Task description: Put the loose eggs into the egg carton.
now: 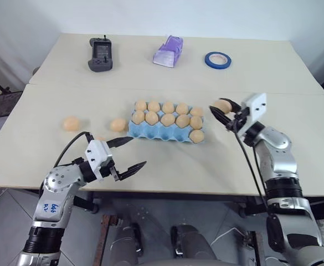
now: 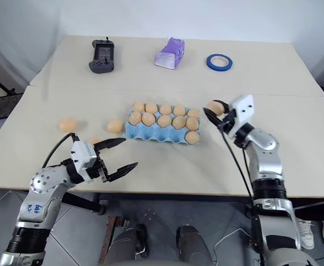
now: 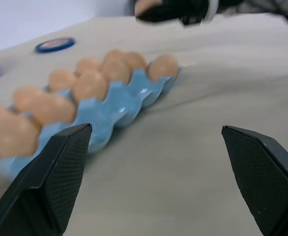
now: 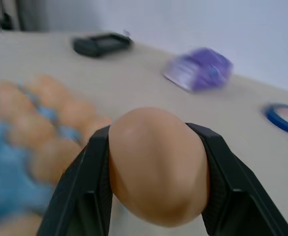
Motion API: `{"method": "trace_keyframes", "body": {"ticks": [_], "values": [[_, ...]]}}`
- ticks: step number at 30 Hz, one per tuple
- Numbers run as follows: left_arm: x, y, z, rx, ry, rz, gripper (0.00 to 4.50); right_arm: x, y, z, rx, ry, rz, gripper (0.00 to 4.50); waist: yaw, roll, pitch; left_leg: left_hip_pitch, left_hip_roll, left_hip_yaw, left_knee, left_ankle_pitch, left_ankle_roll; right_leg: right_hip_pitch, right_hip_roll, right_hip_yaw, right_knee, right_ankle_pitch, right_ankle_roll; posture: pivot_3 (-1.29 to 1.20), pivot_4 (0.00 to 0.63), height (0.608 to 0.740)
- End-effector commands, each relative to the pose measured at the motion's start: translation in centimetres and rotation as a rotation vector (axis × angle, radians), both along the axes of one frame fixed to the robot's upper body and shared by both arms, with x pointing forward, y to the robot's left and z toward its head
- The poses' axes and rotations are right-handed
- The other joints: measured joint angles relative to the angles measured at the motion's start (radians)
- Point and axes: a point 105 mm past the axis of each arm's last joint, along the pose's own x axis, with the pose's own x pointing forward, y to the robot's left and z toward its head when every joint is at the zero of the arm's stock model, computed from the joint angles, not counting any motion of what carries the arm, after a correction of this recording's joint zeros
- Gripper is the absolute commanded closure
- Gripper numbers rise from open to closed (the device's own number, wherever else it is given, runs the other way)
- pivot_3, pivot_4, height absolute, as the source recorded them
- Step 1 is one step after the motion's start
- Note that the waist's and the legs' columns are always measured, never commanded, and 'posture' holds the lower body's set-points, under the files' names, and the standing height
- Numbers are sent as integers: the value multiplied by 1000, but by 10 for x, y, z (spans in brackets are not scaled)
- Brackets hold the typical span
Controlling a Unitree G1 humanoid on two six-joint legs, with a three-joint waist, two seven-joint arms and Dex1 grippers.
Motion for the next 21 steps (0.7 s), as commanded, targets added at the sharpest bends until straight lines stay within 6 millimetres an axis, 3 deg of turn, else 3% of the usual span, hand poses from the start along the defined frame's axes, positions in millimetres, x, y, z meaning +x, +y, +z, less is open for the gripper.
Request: {"method": "trace_keyframes", "body": {"ticks": [1, 8, 11, 16, 21], "values": [[-2, 4, 9, -6, -38, 14, 0, -4, 17, -4, -37, 20, 29, 2575, 5, 0, 0, 0, 0, 0, -1, 0, 0, 0, -1, 0, 0, 0, 0, 0, 150, 740], [-4, 4, 13, -11, -48, 26, 0, -5, 35, -36, -97, 65, 88, 2575, 5, 0, 0, -2, -3, 1, -5, -1, 0, -1, -4, -1, -5, 0, 0, 0, 150, 740], [-5, 6, 14, -10, -48, 39, 0, -13, 42, -41, -132, 54, 149, 1791, 0, 0, 0, -2, -2, 1, -7, 0, 0, -2, -2, -1, -5, -1, -1, 0, 150, 740], [-5, 9, 15, -8, -51, 53, 0, -17, 40, -38, -131, 40, 160, 16, -1, 0, 0, -1, -1, 1, -6, 0, -1, -2, 0, 0, -4, -1, -2, 0, 150, 740], [-4, 10, 15, -7, -50, 57, 0, -20, 24, -29, -120, 24, 153, 16, 1, 0, 0, -1, -2, 1, -5, 0, 0, -1, -2, 0, -4, 0, -1, 0, 150, 740]]}}
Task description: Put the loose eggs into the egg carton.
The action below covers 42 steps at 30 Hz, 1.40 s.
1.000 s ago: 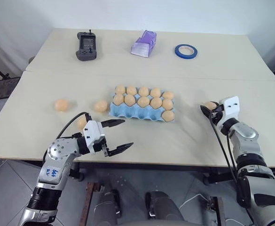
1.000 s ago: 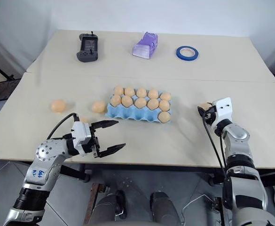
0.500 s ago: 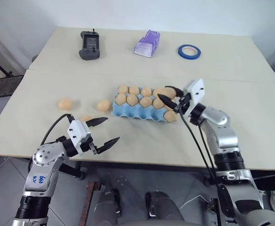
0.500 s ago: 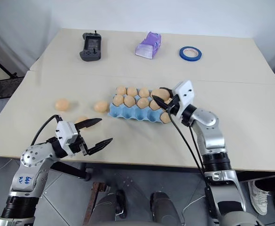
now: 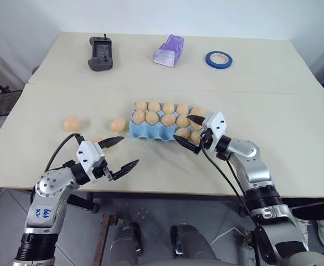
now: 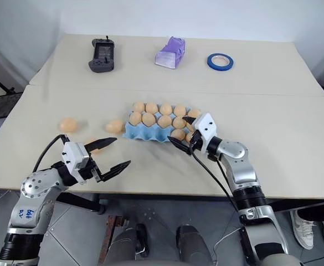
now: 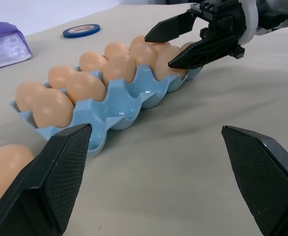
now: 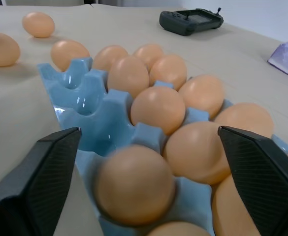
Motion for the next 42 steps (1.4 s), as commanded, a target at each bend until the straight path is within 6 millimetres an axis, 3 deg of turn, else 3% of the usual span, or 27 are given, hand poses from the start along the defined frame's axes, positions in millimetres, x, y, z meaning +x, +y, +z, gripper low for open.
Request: {"method": "trace_keyframes", "body": {"ticks": [1, 4, 10, 15, 19, 22, 24, 25, 30, 33, 35, 42], "values": [[-1, 2, 11, -2, -43, 0, 0, -5, -17, 23, 29, -71, -3, 16, 3, 0, 0, 0, 0, 0, 0, 0, 0, 0, 0, 0, 0, 0, 0, 0, 150, 740], [0, 6, 11, -3, -42, 23, 0, -16, -39, 30, 21, -107, 5, 16, 7, 0, 0, 0, 0, 0, -1, 0, 0, 0, 0, 0, -1, 0, 0, 0, 150, 740], [-5, 32, 6, 33, -30, 113, 0, -59, -66, 4, -160, -47, 144, 16, 4, 0, 0, 0, 0, 0, -3, -1, 1, 0, 0, 0, -4, -1, -1, 0, 150, 740], [-13, 60, 3, 35, 0, 199, 0, -83, -66, -4, -121, -14, 210, 16, -6, 0, 0, 3, 1, 0, -1, -1, 1, 2, 2, 1, -3, -1, -1, 0, 150, 740], [-31, 102, -16, 28, 99, 356, 0, -95, -44, -6, 3, -15, 278, 16, -9, -1, 0, 4, 1, 0, -2, -2, 0, 3, 1, 1, -3, -1, -2, 0, 150, 740], [-37, 113, -21, 13, 123, 405, 0, -97, -34, -7, 33, 7, 312, 16, -10, -1, 0, 3, 1, -1, -3, -2, 0, 2, 0, 1, -4, -2, -3, 0, 150, 740], [-38, 114, -22, 1, 125, 422, 0, -95, -31, -6, 50, 21, 316, 16, 0, -1, 0, 3, 0, -1, -3, -2, 0, 2, -1, 0, -4, -3, -5, 0, 150, 740], [-38, 113, -22, 0, 123, 422, 0, -94, -29, -5, 51, 23, 317, 16, 2, -1, 0, 3, 0, -2, -3, -2, -1, 0, -2, -1, -6, -11, -19, 0, 150, 740], [-30, 97, -17, -32, 104, 393, 0, -89, -26, -3, 44, 14, 317, 16, 2, -2, -1, 2, 0, -2, -6, -3, 0, 4, -3, -1, -11, -10, -19, 0, 150, 740], [-11, 88, -12, -58, 78, 402, 0, -89, -24, -2, 39, 1, 320, 16, 6, -2, -1, 0, 0, -2, -7, -3, 0, 2, -3, -2, -10, -8, -15, 0, 150, 740], [1, 80, -13, -45, 65, 394, 0, -90, -22, -2, 36, -6, 329, 16, 8, -2, -1, 0, 0, -3, -6, -3, 0, 2, -2, -3, -9, -2, -4, 0, 150, 740], [43, 65, -31, -69, 114, 424, 0, -95, -14, 0, 12, -23, 371, 16, 3, -2, -1, 0, 0, -2, -4, -3, 0, 2, -1, -2, -7, -1, -2, 0, 150, 740]]}}
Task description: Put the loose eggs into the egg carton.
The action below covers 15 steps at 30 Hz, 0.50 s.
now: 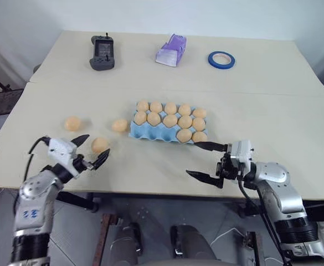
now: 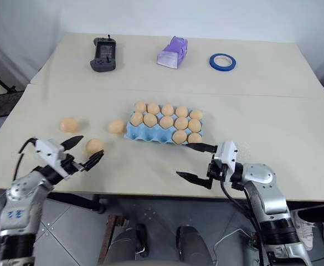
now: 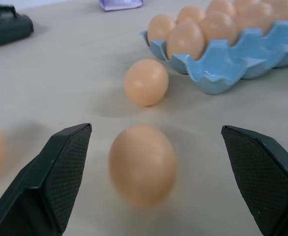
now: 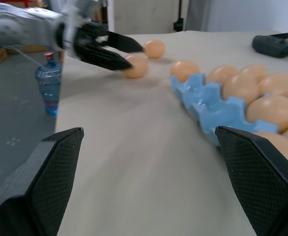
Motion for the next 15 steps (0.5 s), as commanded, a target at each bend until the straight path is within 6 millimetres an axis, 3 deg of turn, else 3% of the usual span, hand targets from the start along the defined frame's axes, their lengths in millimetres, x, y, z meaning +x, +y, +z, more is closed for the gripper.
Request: {"method": "trace_keyframes", "body": {"ticks": [1, 4, 10, 15], "values": [[8, 0, -5, 18, 15, 13, 0, -2, 2, 14, 13, -71, 3, 16, -2, -1, 0, 0, 0, 0, 1, 0, 0, -1, 0, 0, 1, 0, 0, 0, 150, 740], [9, 1, -6, 16, 26, 13, 601, 1, 0, 18, 19, -83, -22, 0, 0, 0, 0, 0, 1, 0, 2, 0, 0, -1, 1, 0, 3, 0, 0, 0, 150, 740], [6, -1, 12, -9, -21, -22, 2499, 5, -6, 16, 22, -84, -79, 0, 2, -1, 0, 0, 1, 0, 3, 1, -1, 0, 1, 0, 4, 0, 0, 0, 150, 740], [8, -45, 49, -50, -89, -221, 2499, 9, -11, 16, 23, -92, -126, 0, 16, -1, 0, 0, 1, -1, 3, 1, -1, 0, 1, 0, 4, 0, 0, 0, 150, 740]]}}
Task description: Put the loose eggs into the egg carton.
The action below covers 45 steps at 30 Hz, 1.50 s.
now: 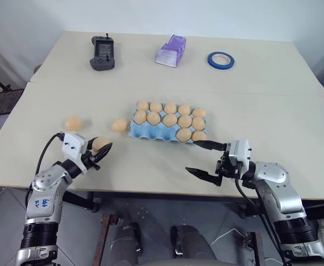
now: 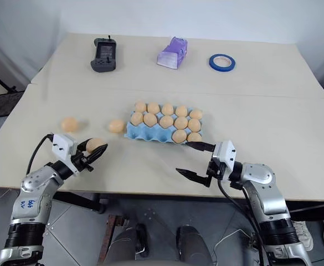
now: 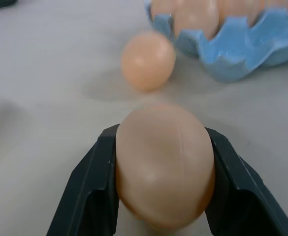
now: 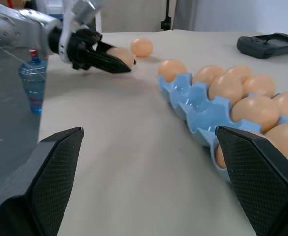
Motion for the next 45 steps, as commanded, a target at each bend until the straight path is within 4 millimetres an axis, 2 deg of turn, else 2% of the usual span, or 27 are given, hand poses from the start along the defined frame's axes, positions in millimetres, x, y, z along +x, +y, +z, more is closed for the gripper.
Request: {"method": "trace_keyframes", "body": {"ticks": [1, 7, 12, 18, 21, 23, 26, 28, 31, 36, 41, 45], "values": [[1, -38, 37, -8, -90, -172, 2499, 2, -6, 13, 10, -64, -43, 0, 14, 0, 0, 0, 0, 0, 1, 0, 0, 0, 0, 0, 0, 0, 0, 0, 150, 740], [20, -104, 45, 26, -70, -426, 2499, 8, -20, 14, 0, -85, -132, 0, 25, 0, 0, 0, -1, 1, 4, 0, 0, 1, 0, 1, 0, 1, 2, 0, 150, 740], [38, -144, 40, 65, -38, -542, 2499, 7, -30, 15, -2, -101, -188, 0, 28, 0, 0, 0, -1, 1, 6, 0, 1, 1, 1, 2, 0, 1, 2, 0, 150, 740], [50, -167, 33, 41, -15, -588, 2499, 3, -33, 16, 16, -113, -235, 0, 20, 0, 0, -3, 0, 0, 9, 3, 5, -1, 3, 1, 2, 1, 3, 0, 150, 740], [52, -172, 30, 38, -11, -592, 1799, 1, -34, 17, 23, -117, -253, 0, 21, 0, 0, -4, 0, -1, 10, 3, 4, -1, 3, 1, 3, 1, 3, 0, 150, 740], [55, -170, 31, 47, -25, -576, 1153, 0, -34, 17, 26, -118, -260, 0, 21, 0, 0, -5, 0, -2, 11, 3, 5, -1, 3, 0, 3, 1, 4, 0, 150, 740], [56, -161, 33, 49, -42, -557, 257, -2, -33, 17, 32, -118, -267, 0, 21, 0, 0, -5, 0, -3, 12, 2, 4, -1, 3, 0, 4, 1, 4, 0, 150, 740], [54, -154, 34, 54, -47, -557, 257, -4, -33, 17, 33, -116, -266, 0, 20, 0, 0, -5, 0, -2, 12, 0, 2, -1, 2, 0, 4, 1, 4, 0, 150, 740], [44, -134, 37, 75, -71, -543, 257, -5, -31, 17, 35, -110, -255, 0, 17, 0, 0, -5, 0, -3, 12, 0, 2, -1, 3, 0, 5, 1, 4, 0, 150, 740], [19, -71, 47, 87, -127, -410, 257, -3, -28, 18, 32, -97, -226, 0, 17, 0, 0, -5, 2, -3, 11, 4, 3, -1, 4, -1, 6, 1, 3, 0, 150, 740], [-5, -21, 48, 113, -190, -236, 257, 3, -26, 22, 67, -93, -199, 0, 18, 0, 0, -4, 1, -3, 11, 0, 1, 0, 2, -1, 6, 1, 3, 0, 150, 740], [-31, 17, 35, 88, -143, -97, 257, 5, -21, 19, 42, -86, -131, 0, 16, 0, 0, -4, 0, -3, 11, 0, 3, 0, -1, -1, 5, 1, 4, 0, 150, 740]]}}
